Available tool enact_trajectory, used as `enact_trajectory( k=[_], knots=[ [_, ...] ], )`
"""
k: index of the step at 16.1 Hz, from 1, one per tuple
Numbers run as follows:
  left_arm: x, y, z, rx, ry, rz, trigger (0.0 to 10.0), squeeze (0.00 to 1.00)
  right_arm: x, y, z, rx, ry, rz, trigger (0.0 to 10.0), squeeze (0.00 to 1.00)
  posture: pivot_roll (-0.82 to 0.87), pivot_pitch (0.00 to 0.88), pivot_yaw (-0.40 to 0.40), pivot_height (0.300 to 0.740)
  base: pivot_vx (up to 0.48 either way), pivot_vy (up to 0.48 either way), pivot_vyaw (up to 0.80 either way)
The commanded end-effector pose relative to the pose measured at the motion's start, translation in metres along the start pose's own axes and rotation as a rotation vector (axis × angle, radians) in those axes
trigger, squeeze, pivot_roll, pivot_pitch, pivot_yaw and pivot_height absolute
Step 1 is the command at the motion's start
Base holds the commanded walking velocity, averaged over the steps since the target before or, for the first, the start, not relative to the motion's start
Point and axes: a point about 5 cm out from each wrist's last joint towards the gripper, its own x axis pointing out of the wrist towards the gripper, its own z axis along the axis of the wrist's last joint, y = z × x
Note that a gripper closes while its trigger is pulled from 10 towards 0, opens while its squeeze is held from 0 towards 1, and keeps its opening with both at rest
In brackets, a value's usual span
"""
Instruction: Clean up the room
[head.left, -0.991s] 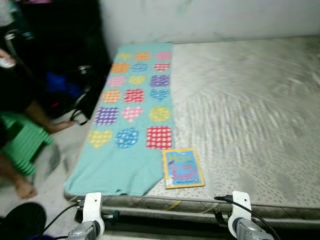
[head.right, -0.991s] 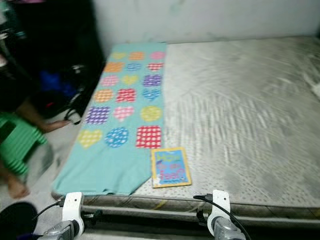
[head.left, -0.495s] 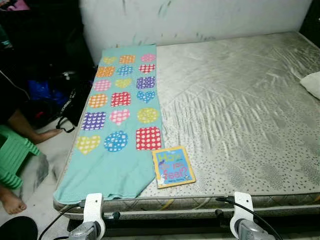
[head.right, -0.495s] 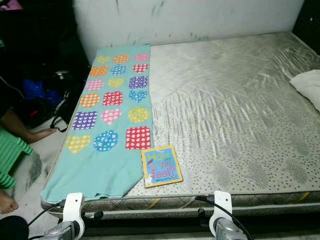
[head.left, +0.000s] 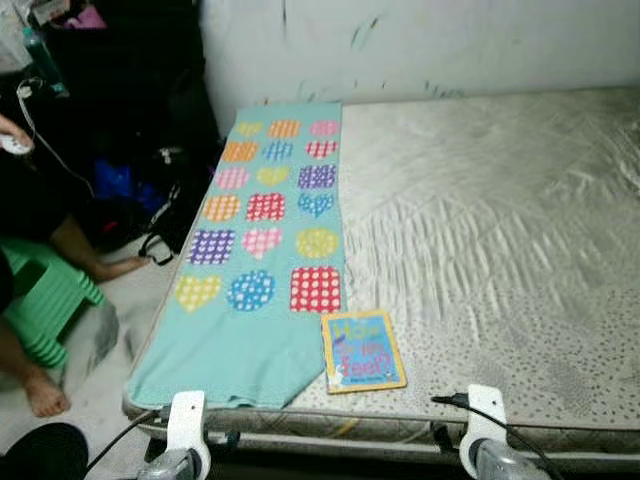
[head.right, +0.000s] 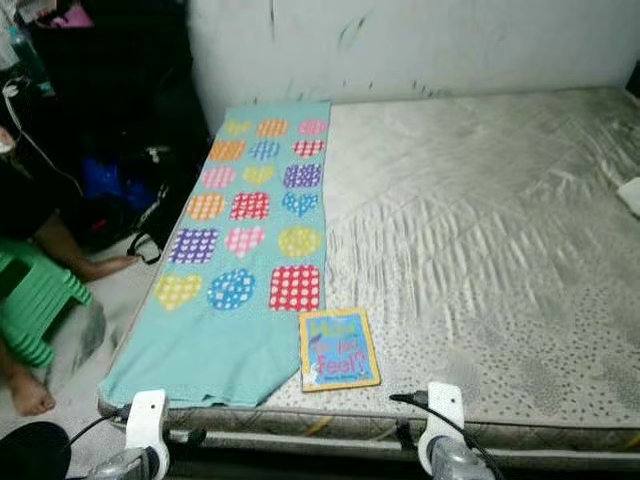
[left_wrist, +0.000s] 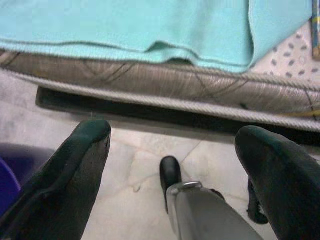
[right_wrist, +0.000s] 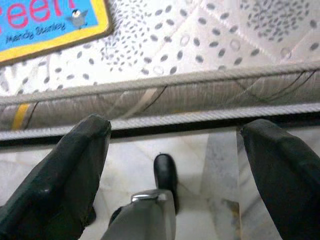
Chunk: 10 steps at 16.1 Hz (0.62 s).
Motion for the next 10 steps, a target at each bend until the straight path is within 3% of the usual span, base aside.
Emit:
enact_trajectory(
  k=[1,5,10],
  knots=[
    [-0.0006,0.0035,0.0010,0.016,0.003,0.011,10.0,0.00,0.0006,0.0058,0.0019,-0.007,-0.006,0.009,10.0,0.00,-0.11,0.000,0.109,0.740,0.319,0.000,0.00],
    [-0.0006,0.0034,0.0001,0.002,0.003,0.016,10.0,0.00,0.0004,0.0047,0.0004,-0.006,-0.003,0.006,10.0,0.00,-0.11,0.000,0.110,0.740,0.137,0.000,0.00],
    [-0.0006,0.0030,-0.0005,0.005,0.008,0.015,10.0,0.00,0.0005,0.0055,-0.0001,-0.010,0.000,0.006,10.0,0.00,-0.11,0.000,0.108,0.740,0.000,0.000,-0.62]
  ],
)
